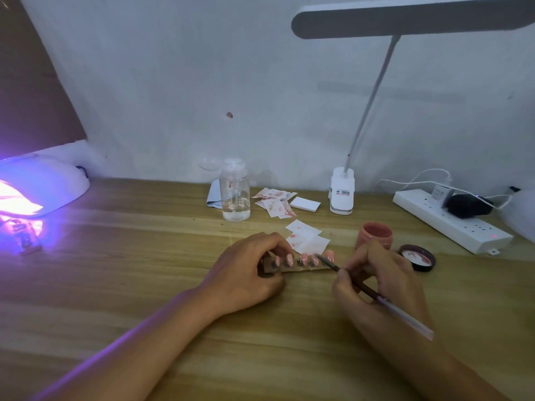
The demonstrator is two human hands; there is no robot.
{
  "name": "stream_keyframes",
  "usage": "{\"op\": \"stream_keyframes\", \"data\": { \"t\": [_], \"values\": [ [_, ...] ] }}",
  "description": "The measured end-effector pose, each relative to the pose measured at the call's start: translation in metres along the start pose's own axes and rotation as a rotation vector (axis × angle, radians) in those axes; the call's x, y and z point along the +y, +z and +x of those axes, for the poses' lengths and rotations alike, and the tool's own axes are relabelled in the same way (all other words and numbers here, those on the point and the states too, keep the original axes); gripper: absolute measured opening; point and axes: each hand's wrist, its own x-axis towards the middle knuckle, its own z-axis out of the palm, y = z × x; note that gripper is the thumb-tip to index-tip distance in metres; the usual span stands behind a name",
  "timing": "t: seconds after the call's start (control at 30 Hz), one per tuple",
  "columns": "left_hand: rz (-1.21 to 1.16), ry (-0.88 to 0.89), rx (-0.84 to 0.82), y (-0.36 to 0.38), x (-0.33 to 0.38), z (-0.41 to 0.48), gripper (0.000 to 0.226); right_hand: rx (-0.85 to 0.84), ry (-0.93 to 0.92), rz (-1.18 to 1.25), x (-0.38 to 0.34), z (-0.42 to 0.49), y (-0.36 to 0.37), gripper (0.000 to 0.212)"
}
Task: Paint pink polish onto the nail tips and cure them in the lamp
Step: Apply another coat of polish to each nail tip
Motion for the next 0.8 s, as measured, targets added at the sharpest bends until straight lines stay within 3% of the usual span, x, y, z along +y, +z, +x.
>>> {"op": "stream_keyframes", "data": {
  "t": [0.8],
  "values": [
    [-0.013, -0.029, -0.006, -0.0002, 0.0017, -0.0016, 0.031, -0.015, -0.002, -0.008, -0.0028, -0.0018, -0.0012, 0.013]
  ]
}}
